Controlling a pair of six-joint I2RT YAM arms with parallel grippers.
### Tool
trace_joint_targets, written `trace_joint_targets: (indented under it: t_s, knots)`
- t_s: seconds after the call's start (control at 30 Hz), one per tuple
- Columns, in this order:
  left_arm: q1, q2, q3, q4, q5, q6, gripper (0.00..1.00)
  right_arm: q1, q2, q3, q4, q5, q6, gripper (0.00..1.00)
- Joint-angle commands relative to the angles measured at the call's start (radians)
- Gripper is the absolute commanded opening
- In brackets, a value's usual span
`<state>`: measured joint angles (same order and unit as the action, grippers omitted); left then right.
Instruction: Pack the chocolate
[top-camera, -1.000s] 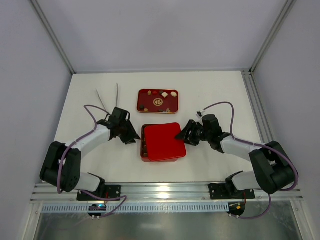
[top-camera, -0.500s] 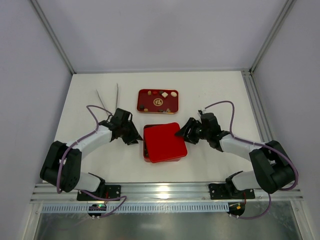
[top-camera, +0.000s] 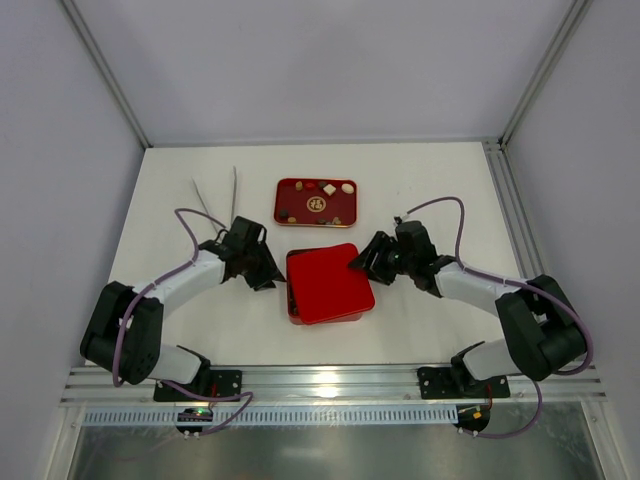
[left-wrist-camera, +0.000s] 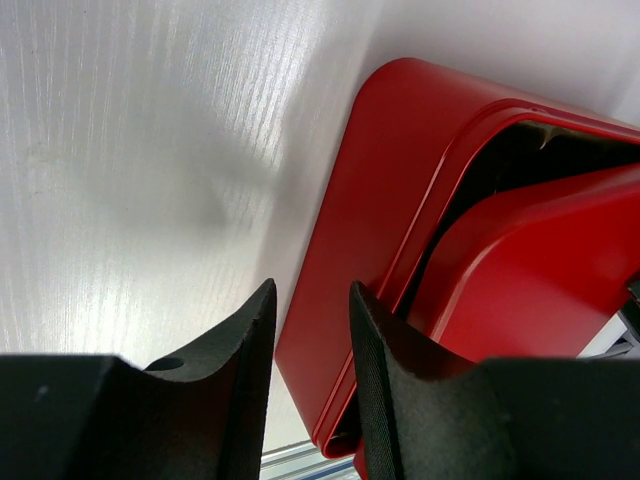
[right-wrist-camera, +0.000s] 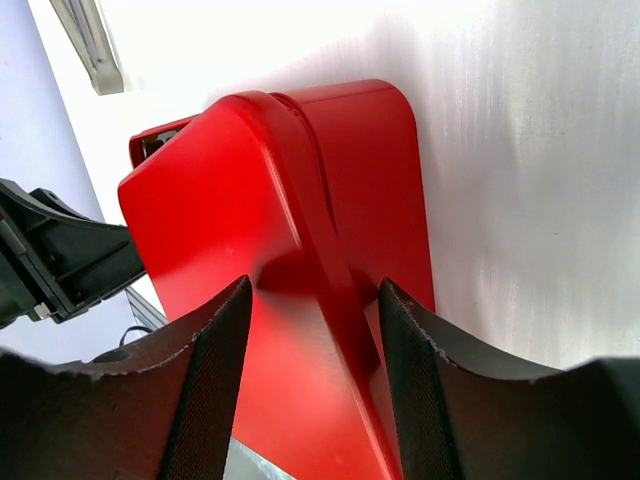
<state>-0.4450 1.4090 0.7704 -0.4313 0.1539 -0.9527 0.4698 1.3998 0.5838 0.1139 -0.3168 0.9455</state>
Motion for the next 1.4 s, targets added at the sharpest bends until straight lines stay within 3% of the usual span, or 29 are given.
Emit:
trace_joint_targets:
  t_s: [0.0, 0.3, 1.13, 1.37]
  knots:
    - [-0.011, -0.01, 0.05, -0.018, -0.022, 0.043, 0.35, 0.016, 0.008, 0.042, 0.01, 0.004, 0.01, 0.56]
    - [-0.012, -0.015, 0.107, -0.063, -0.053, 0.1, 0.37, 0.036, 0.008, 0.08, -0.039, 0.027, -0.017, 0.64]
    - [-0.054, -0.011, 0.106, -0.058, -0.054, 0.074, 0.37, 0.11, 0.08, 0.226, -0.212, 0.081, -0.017, 0.68]
    - [-0.052, -0.054, 0.104, -0.083, -0.115, 0.08, 0.38, 0.116, 0.088, 0.257, -0.253, 0.102, -0.048, 0.7]
